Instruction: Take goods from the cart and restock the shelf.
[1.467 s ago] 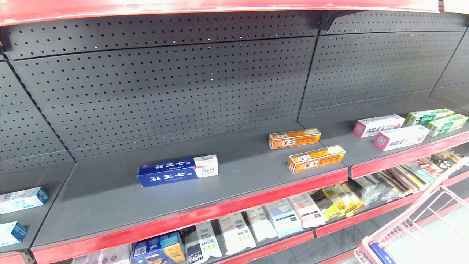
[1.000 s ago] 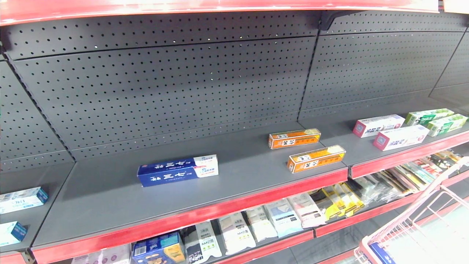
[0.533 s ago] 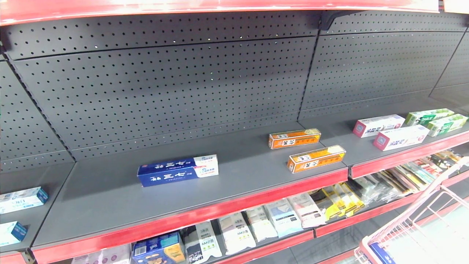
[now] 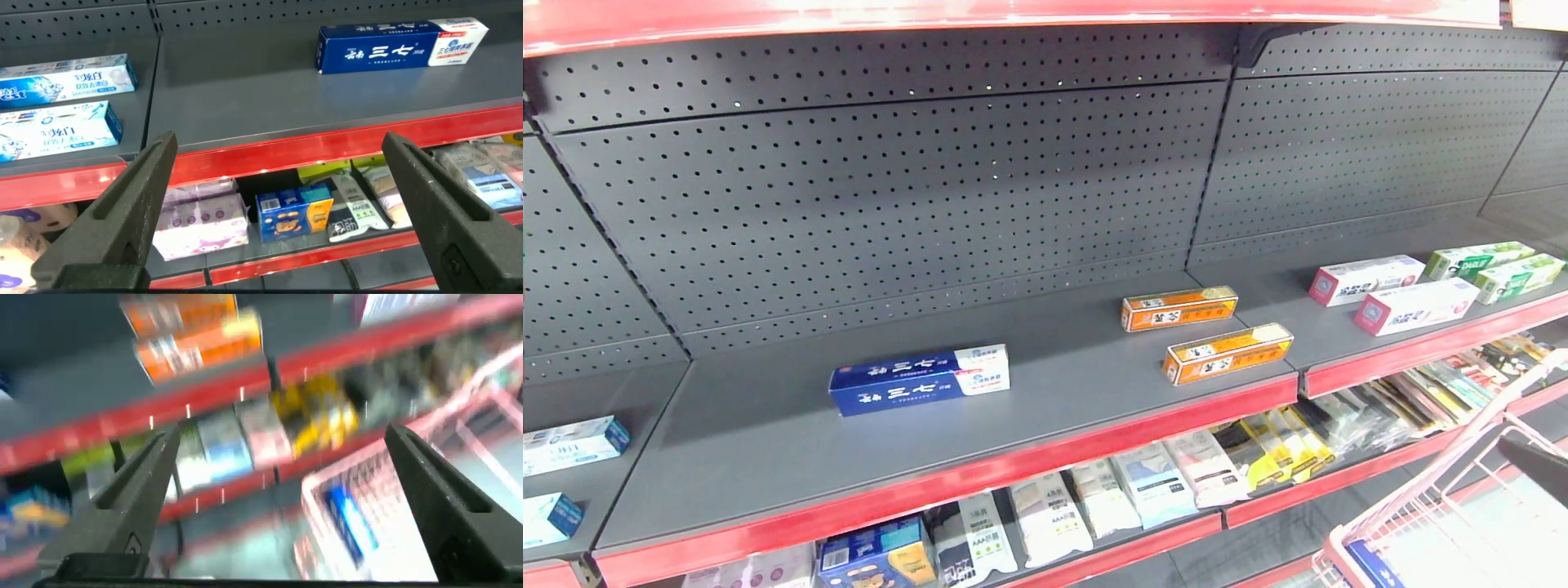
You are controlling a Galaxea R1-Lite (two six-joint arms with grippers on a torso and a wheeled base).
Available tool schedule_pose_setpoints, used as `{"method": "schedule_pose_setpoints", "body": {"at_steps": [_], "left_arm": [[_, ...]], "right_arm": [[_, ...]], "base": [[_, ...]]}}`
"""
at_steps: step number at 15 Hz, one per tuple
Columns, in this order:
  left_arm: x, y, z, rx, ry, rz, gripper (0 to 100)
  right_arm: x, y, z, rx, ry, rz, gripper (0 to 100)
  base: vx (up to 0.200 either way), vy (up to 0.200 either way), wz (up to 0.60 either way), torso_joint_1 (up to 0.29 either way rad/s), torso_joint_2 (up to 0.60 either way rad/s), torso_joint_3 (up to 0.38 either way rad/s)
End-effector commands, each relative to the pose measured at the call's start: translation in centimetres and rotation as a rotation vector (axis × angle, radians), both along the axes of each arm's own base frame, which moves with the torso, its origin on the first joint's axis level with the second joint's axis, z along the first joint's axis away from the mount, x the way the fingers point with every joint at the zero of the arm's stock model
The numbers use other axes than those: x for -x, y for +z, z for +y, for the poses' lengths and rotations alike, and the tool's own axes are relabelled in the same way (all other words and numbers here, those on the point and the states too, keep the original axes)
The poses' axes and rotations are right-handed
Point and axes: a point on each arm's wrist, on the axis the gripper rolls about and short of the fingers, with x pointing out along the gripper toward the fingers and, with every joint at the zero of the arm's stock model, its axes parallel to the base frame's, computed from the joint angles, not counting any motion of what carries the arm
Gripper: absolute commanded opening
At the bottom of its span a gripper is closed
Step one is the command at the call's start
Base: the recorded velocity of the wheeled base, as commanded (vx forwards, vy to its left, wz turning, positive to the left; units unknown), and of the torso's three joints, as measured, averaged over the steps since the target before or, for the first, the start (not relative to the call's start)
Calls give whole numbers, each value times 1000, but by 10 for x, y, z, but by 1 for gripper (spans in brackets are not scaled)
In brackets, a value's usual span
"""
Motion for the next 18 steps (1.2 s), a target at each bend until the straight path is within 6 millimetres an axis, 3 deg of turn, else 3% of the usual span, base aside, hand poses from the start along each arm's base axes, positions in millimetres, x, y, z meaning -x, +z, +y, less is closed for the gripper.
{"method": "schedule_pose_setpoints", "body": {"at_steps": [1, 2, 4, 5, 8, 11, 12, 18], "left_arm": [[0, 0, 0, 0, 1, 0, 100], [0, 0, 0, 0, 1, 0, 100], [0, 0, 0, 0, 1, 0, 100], [0, 0, 0, 0, 1, 0, 100], [0, 0, 0, 0, 1, 0, 100], [0, 0, 0, 0, 1, 0, 100], [0, 0, 0, 0, 1, 0, 100], [0, 0, 0, 0, 1, 0, 100]], "right_arm": [[-98, -64, -30, 75, -32, 586, 100], [-100, -91, -49, 68, 47, 715, 100], [-97, -117, -75, 23, 106, 823, 100], [-96, -123, -81, 0, 102, 844, 100], [-74, -148, -133, -50, 56, 931, 100], [-57, -160, -151, -75, 115, 914, 100], [-53, -169, -167, -12, 154, 909, 100], [-57, -183, -189, 92, 90, 887, 100]], "base": [[0, 0, 0, 0, 0, 0], [0, 0, 0, 0, 0, 0], [0, 0, 0, 0, 0, 0], [0, 0, 0, 0, 0, 0], [0, 0, 0, 0, 0, 0], [0, 0, 0, 0, 0, 0], [0, 0, 0, 0, 0, 0], [0, 0, 0, 0, 0, 0]]}}
